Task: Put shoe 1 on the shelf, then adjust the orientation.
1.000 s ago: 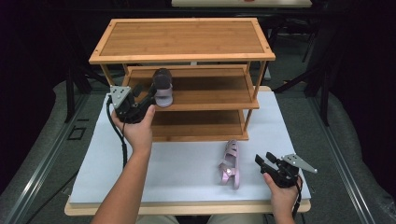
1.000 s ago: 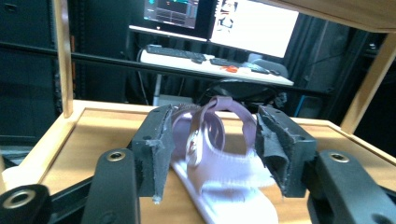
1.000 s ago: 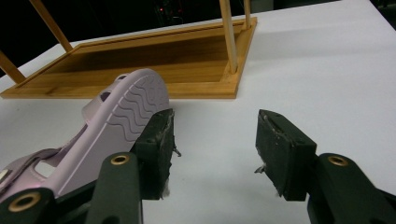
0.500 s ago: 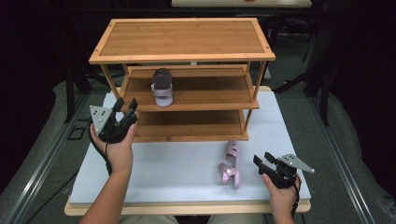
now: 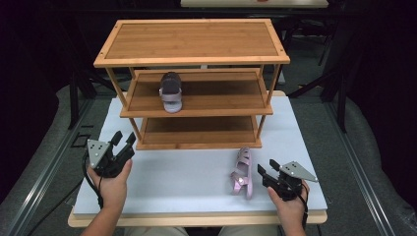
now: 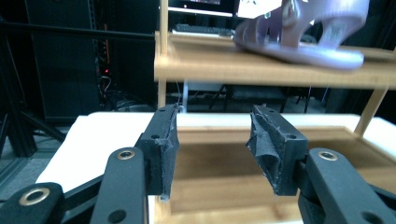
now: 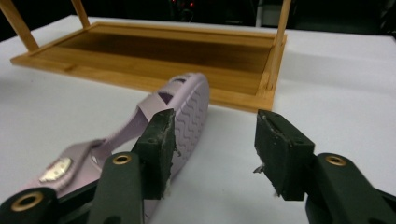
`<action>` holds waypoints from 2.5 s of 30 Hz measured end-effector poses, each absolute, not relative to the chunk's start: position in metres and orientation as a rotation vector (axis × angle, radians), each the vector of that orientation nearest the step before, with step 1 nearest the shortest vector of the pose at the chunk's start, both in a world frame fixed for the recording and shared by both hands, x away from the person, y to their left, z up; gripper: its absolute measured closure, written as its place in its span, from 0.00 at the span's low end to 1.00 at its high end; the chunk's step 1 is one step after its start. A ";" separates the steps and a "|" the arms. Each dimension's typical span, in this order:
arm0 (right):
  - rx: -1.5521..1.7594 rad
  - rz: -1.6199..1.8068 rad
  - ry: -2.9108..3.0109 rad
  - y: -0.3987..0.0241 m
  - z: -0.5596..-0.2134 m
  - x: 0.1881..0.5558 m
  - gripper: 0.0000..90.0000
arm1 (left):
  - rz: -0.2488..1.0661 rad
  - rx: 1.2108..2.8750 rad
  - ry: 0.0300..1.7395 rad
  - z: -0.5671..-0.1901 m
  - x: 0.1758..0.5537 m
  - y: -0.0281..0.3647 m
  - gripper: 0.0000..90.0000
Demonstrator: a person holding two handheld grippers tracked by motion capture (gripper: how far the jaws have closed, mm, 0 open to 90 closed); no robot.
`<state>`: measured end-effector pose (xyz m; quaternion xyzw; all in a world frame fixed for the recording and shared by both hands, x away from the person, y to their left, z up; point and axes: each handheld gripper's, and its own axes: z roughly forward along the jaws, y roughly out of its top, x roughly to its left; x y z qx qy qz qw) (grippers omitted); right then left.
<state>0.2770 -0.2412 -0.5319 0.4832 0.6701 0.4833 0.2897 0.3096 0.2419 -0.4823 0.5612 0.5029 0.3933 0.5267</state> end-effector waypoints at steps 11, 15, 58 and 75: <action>1.195 1.257 1.837 -0.224 -0.524 0.267 0.88 | 0.937 1.398 1.263 -0.512 0.300 0.242 0.52; 1.147 1.259 1.872 -0.212 -0.528 0.266 0.93 | 0.894 1.398 1.314 -0.519 0.303 0.247 0.52; 1.437 1.193 1.881 -0.244 -0.530 0.249 0.73 | 0.866 1.435 1.386 -0.528 0.311 0.255 0.53; 1.430 0.998 2.052 -0.268 -0.528 0.265 0.93 | 0.861 1.440 1.386 -0.528 0.312 0.256 0.53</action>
